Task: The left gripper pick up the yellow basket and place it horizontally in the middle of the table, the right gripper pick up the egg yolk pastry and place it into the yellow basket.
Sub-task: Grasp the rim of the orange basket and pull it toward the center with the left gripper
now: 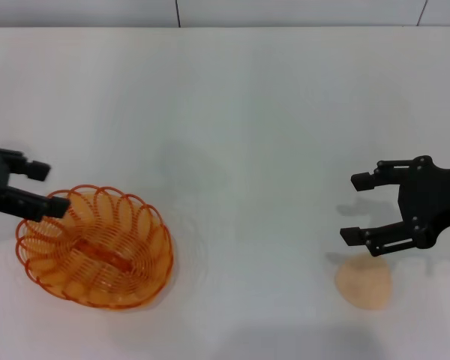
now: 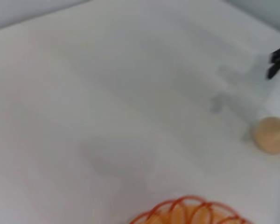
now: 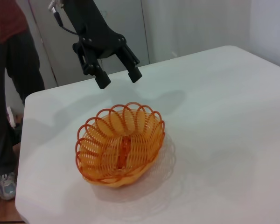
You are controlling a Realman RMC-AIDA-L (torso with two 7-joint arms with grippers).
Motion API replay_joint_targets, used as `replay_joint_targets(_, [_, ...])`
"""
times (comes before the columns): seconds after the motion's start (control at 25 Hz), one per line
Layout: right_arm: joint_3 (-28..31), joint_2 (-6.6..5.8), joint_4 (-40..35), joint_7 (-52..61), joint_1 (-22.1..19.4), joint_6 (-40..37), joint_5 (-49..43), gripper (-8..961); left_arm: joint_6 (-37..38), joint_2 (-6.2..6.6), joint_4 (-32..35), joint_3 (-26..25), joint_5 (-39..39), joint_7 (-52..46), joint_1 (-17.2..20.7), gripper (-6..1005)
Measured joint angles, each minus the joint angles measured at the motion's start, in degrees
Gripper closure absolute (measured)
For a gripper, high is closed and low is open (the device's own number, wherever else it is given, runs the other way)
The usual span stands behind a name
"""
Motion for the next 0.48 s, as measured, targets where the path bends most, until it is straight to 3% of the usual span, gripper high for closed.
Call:
replay_joint_targets(0.2, [0.2, 0.00, -0.1, 0.3, 0.1, 0.0, 0.5, 95, -0.1, 0.50, 1.3, -1.6, 8.2, -6.6, -1.8, 126])
replay_joint_targets(0.48, [0.4, 0.00, -0.2, 0.4, 0.6, 0.0, 0.8, 95, -0.5, 0.06, 1.1, -2.2, 15.2, -11.8, -3.4, 131])
